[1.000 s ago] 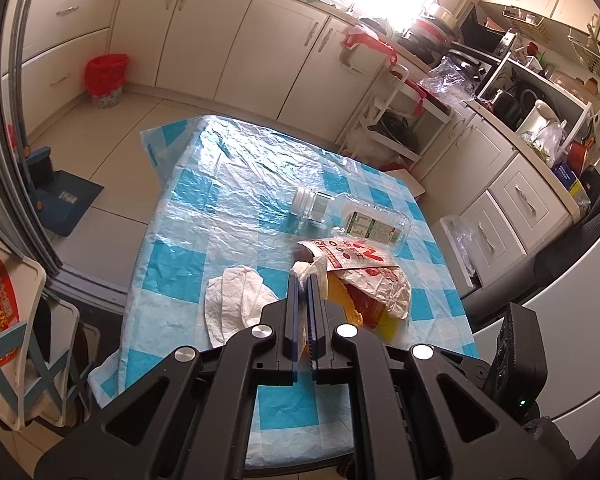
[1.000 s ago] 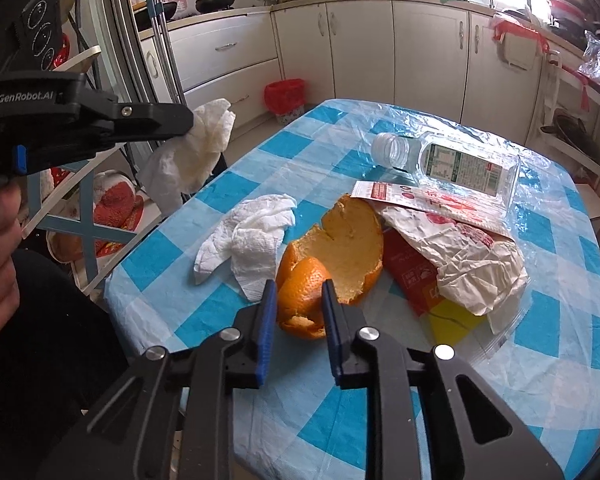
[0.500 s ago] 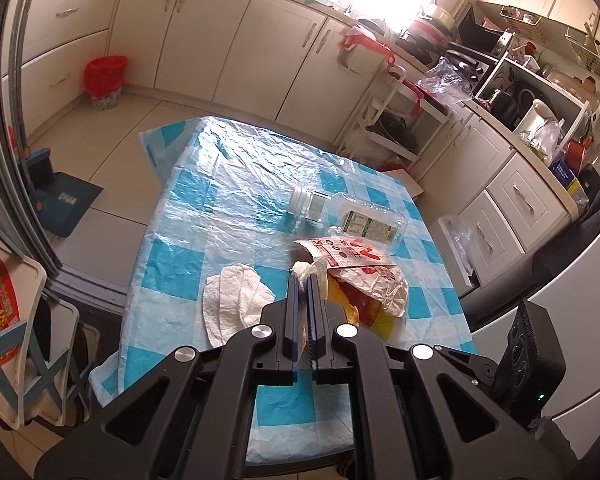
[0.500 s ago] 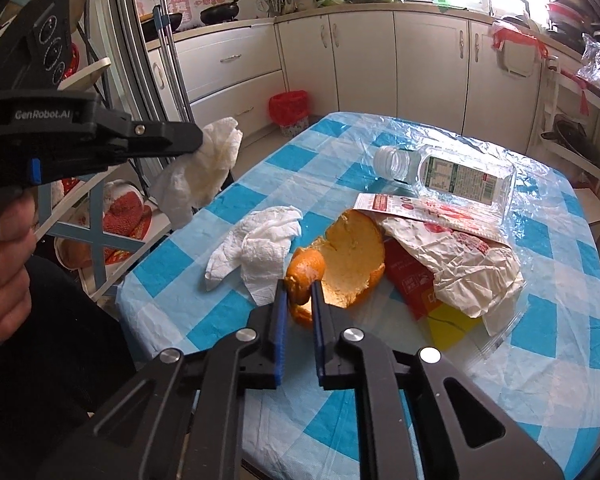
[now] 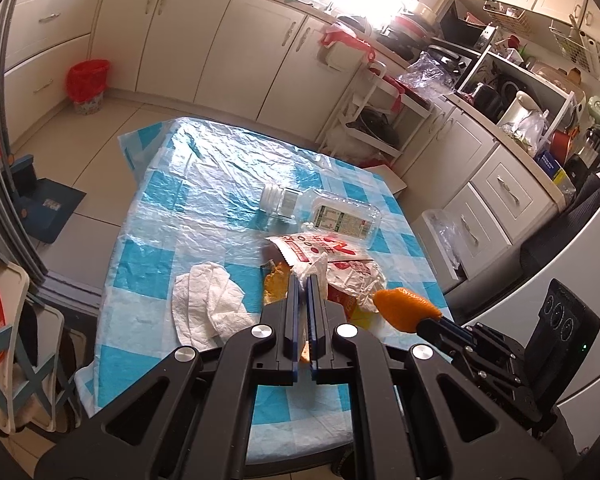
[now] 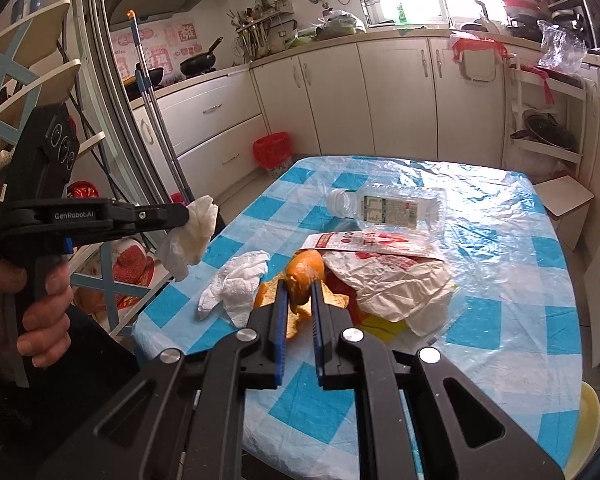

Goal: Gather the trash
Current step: 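Carry both items over the yellow bucket and open both grippers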

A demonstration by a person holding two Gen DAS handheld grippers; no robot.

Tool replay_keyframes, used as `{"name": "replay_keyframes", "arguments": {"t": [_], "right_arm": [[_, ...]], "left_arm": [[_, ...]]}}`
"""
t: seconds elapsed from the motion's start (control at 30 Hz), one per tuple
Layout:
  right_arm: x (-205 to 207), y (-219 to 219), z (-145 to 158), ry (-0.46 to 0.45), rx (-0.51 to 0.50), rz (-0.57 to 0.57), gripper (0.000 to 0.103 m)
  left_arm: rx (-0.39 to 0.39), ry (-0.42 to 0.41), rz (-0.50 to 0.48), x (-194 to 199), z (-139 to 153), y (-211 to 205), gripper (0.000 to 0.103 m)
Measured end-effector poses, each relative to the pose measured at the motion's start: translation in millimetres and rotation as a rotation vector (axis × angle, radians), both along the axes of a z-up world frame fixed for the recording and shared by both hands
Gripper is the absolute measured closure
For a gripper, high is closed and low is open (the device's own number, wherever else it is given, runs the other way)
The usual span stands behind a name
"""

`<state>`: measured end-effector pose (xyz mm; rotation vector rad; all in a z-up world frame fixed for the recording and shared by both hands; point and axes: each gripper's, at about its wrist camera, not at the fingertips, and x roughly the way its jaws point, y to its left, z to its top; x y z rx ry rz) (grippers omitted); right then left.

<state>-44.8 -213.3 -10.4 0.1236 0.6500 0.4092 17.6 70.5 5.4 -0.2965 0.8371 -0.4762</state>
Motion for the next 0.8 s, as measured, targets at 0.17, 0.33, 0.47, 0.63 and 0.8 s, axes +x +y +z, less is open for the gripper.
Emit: {"name": "replay_keyframes", "arguments": {"t": [0.17, 0.33, 0.47, 0.63, 0.8], "right_arm": [[-11.3, -37.1, 7.0, -0.020, 0.013, -0.082, 0.091], [-26.1, -77.8, 10.4, -0.034, 0.008, -0.178, 0.091], [-39.1, -128.6, 2.9, -0.004, 0.008, -0.297, 0.091], [-54.3, -191.4, -16.5, 0.101, 0.011, -0.454, 0.091], [-51.6, -233.5, -36.1, 0.256, 0.018, -0.541, 0.091]], "left_arm": [[-0.006, -0.021, -0.052, -4.4, 3.2, -22.7, 0.099], [-0.011, -0.032, -0.100, -6.3, 8.0, -53.8, 0.099], [-0.021, -0.045, -0.156, -11.7, 15.5, -91.9, 0.099], [-0.037, -0.023, -0.248, -17.2, 11.3, -161.2, 0.099], [-0.058, 0.008, -0.349, -33.5, 0.2, -247.3, 0.099]]}}
